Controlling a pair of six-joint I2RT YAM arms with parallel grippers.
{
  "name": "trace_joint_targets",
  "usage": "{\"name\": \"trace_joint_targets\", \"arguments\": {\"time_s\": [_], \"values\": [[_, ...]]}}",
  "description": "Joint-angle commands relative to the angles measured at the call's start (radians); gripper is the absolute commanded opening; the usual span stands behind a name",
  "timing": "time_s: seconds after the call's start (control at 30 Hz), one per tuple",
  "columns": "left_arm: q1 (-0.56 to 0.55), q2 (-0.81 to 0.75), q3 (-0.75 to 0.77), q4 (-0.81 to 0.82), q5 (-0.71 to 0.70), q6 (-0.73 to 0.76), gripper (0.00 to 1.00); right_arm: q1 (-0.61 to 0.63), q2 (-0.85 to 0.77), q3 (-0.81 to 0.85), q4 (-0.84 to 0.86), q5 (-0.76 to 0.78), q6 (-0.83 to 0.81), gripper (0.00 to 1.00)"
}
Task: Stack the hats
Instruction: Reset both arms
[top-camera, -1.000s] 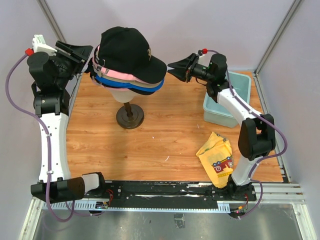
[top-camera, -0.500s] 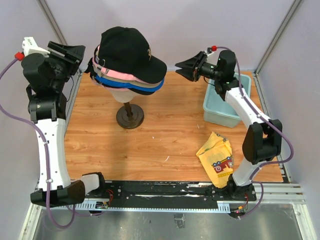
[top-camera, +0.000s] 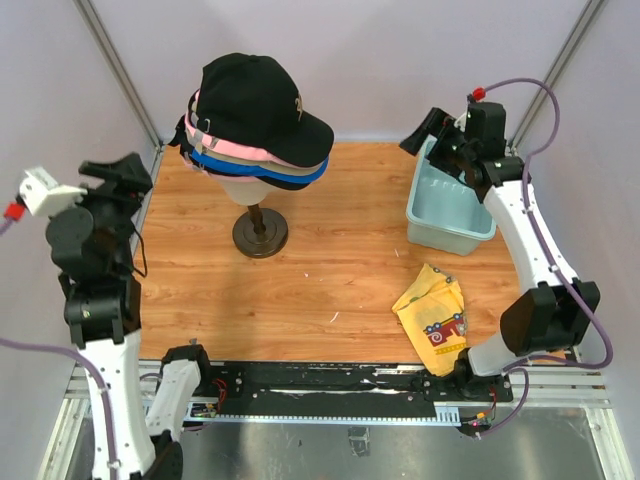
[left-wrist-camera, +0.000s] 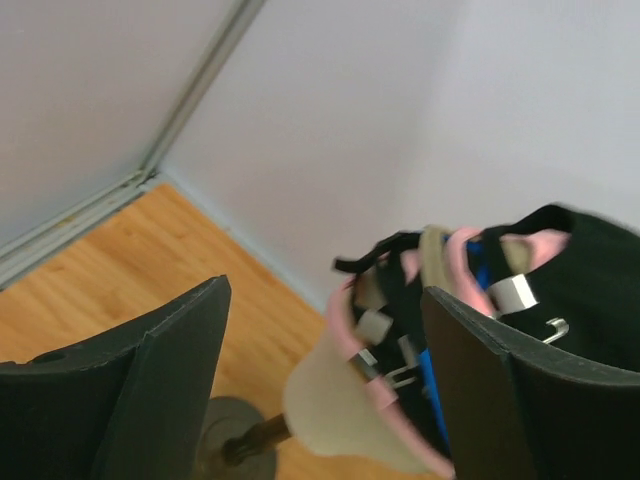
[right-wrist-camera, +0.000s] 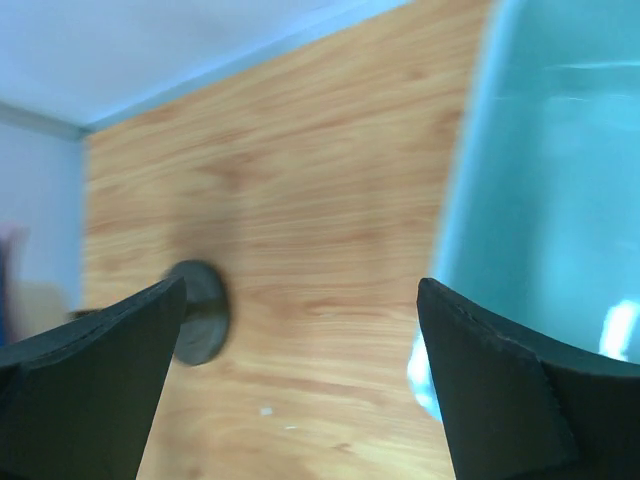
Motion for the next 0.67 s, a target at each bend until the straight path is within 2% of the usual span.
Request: {"name": "trace_joint_targets", "arguments": {"time_s": [0.0,0.07,0.1,0.2,0.27,0.47,0.63], "values": [[0.006,-0.115,-0.199,0.097,-0.082,0.028,0.88,0.006,-0.097,-0.129,-0.072,0.407,-0.175,0.98],[0.007,-0.132,-0.232,0.075,-0.083,0.037,0.96,0.040,-0.155,-0.229,-0.032,0.566,-0.176,0.99],[0.006,-0.131,-0.237,0.059,-0.085,0.045,0.99,0.077,-0.177,-0.267,-0.015,0.696,-0.175,0.99],[0.007,-0.134,-0.236,0.039,-0.096,0.081,1.00,0.162,-0.203,-0.313,-0.031,0.951,-0.197,0.99],[0.008,-0.145,-0.239,0.042,-0.106,0.099,1.00,0.196,-0.188,-0.298,-0.084,1.055,-0.181,0.99],[0.007,-0.177,-0.294,0.071,-0.122,0.098,1.00,0.248,-0.089,-0.163,-0.351,1.189,-0.123,0.98],[0.007,-0.217,-0.350,0.119,-0.178,0.088,1.00,0.284,-0.159,-0.193,-0.317,1.162,-0.143,0.98]]}}
